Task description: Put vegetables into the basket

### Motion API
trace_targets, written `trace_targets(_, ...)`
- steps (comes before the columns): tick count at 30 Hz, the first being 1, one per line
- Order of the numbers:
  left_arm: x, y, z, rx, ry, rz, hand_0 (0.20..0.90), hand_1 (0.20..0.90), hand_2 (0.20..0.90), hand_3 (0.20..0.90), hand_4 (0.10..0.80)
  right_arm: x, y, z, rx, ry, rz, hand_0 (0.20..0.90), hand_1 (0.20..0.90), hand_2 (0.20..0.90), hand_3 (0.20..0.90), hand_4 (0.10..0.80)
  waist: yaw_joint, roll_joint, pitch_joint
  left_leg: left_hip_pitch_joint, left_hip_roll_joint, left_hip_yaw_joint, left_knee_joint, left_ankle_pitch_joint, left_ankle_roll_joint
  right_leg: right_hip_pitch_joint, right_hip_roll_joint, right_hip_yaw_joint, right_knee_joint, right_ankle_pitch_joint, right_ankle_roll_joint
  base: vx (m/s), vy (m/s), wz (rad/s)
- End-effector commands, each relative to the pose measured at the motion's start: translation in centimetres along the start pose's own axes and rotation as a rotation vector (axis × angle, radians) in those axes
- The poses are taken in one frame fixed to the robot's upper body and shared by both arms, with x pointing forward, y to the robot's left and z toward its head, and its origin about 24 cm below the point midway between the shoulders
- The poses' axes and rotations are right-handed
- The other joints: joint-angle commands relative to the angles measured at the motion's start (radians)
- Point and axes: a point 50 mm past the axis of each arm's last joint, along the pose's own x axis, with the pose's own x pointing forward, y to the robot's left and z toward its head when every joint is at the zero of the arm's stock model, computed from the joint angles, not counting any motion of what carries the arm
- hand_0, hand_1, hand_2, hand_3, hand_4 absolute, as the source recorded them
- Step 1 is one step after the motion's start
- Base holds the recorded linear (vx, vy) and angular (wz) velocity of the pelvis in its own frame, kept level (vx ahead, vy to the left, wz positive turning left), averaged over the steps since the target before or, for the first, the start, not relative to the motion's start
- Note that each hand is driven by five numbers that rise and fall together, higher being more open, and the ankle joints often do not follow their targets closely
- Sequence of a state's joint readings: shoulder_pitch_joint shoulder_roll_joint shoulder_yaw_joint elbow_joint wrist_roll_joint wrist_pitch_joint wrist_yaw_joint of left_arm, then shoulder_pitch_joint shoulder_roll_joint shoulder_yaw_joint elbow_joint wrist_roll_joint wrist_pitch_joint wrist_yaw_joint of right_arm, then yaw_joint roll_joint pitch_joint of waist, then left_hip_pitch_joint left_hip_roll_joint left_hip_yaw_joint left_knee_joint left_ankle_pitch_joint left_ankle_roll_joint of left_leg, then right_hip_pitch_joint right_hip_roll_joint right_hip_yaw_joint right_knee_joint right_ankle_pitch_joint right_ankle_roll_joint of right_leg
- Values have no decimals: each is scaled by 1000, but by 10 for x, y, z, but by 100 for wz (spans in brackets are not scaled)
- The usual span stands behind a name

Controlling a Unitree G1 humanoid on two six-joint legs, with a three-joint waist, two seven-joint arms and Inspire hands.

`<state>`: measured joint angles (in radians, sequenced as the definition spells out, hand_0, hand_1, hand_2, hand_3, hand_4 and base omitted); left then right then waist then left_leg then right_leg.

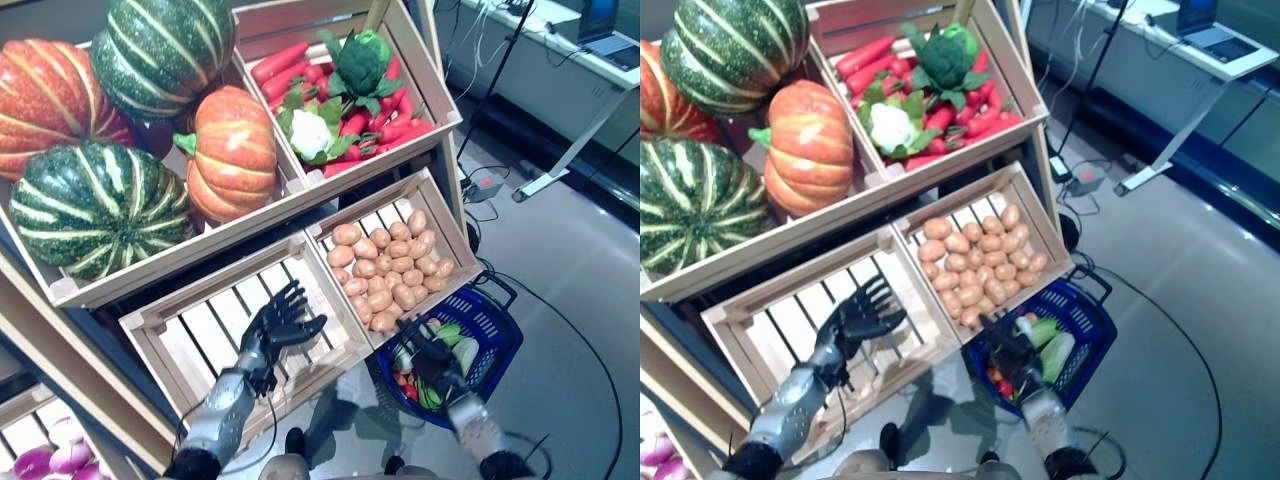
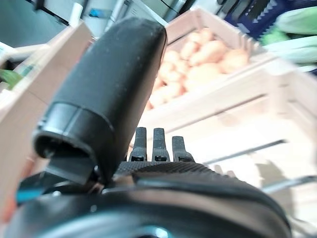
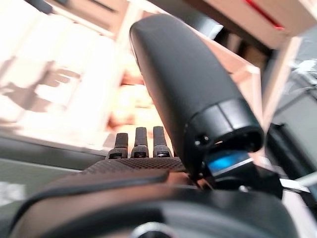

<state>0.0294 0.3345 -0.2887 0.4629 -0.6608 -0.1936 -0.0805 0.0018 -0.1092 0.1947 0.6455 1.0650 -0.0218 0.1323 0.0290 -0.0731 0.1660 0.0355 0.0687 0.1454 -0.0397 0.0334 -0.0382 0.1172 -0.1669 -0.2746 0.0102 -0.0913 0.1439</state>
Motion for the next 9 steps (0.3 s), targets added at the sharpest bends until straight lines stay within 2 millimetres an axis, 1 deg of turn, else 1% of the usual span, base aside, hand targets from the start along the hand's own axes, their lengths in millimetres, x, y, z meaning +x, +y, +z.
trace_targets(1,10,-21,17,37,-148,-89,900,900,900,900,800,5,29,28,-75,-110,175,900,900,900,900,800,-13,40,-69,5,31,-18,-48,45,-15,-50,4,48,-91,214,-33,34,-5,-6)
trace_targets(3,6,-24,0,27,-79,-82,900,900,900,900,800,1,42,5,-107,-41,247,900,900,900,900,800,-21,40,-75,11,32,-9,-48,43,-17,-43,6,53,-97,212,-33,31,-1,-9)
trace_targets(6,2,-25,-15,-18,-6,-77,900,900,900,900,800,-4,50,-12,-136,0,291,900,900,900,900,800,-27,43,-74,12,34,-7,-48,45,-16,-40,11,54,-92,204,-36,12,6,-11)
trace_targets(9,-1,-28,-30,-61,65,-57,900,900,900,900,800,-6,48,-21,-126,4,266,900,900,900,900,800,-31,50,-72,15,36,-9,-48,49,-18,-32,15,48,-92,196,-40,13,7,-4)
